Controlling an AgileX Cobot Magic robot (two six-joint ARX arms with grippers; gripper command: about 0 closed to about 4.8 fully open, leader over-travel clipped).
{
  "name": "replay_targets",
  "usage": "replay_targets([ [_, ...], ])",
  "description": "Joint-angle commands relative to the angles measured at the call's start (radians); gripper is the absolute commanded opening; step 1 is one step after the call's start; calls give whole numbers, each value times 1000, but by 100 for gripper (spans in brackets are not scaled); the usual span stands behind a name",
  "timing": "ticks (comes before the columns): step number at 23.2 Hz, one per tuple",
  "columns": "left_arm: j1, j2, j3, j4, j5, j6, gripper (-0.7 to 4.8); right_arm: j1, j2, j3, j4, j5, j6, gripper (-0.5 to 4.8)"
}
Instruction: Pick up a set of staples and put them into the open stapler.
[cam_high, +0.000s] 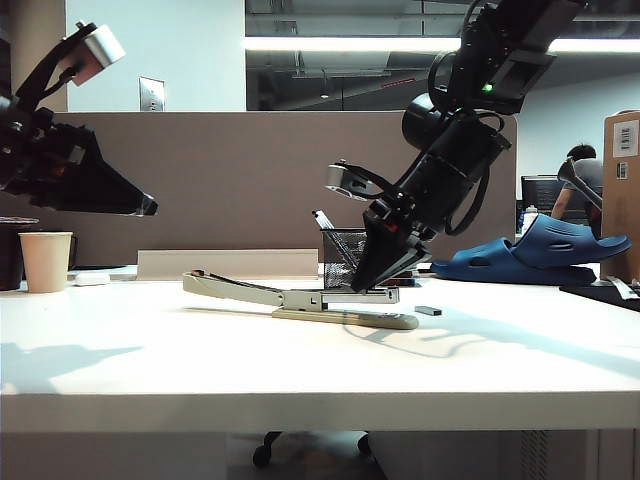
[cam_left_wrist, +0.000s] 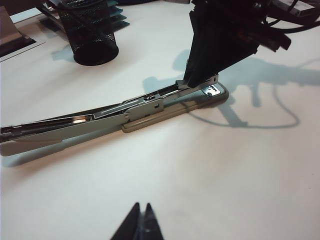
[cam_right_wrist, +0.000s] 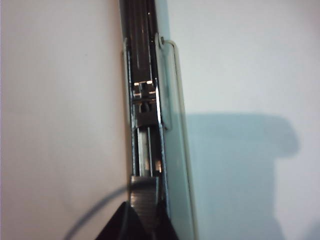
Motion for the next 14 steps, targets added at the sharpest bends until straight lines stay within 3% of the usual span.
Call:
replay_targets([
  [1,1,-2,1,14,5,2,-5,3,-3,2,3,2,-6,51],
  [14,1,-2,1,13,5,2,-5,3,-5,56,-36,2,-5,52],
])
